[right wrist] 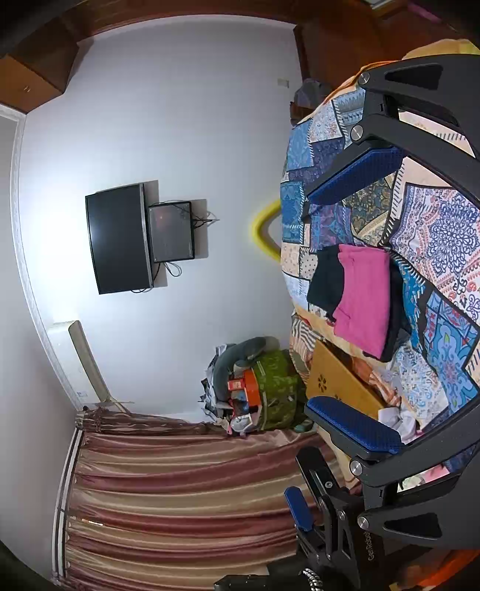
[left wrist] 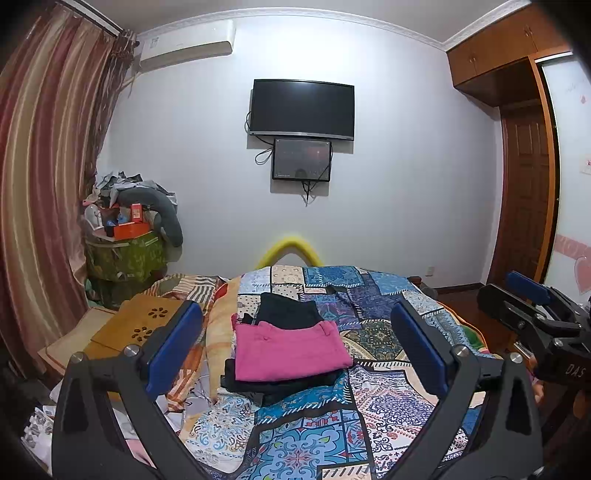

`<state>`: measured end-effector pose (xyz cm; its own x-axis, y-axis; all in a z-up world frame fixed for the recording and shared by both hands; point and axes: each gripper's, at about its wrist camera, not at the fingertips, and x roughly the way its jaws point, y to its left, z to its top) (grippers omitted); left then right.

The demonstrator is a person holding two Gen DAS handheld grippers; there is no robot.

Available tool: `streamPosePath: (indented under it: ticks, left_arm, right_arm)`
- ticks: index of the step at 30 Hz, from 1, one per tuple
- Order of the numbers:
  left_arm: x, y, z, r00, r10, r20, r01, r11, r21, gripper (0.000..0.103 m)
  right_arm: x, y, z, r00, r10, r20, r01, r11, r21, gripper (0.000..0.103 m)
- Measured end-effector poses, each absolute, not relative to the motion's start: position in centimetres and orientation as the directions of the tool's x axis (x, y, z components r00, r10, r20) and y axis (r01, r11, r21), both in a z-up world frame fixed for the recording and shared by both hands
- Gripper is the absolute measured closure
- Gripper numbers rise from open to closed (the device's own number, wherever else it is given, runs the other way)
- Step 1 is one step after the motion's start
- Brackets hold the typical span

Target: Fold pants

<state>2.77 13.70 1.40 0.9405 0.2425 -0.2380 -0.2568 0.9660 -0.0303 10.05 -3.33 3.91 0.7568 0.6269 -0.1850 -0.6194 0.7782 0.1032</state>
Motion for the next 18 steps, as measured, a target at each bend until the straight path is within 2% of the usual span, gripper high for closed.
streamPosePath:
  ticks: [18]
  left_arm:
    - [2.84,13.41,1.14,0.943,0.217,-0.254,-0.229,0.973,-0.021,0.0]
  right_arm:
    - [9.98,-3.49,4.29,0.758,0.628,-0.178,-0.619,0.778,0.109,0.0]
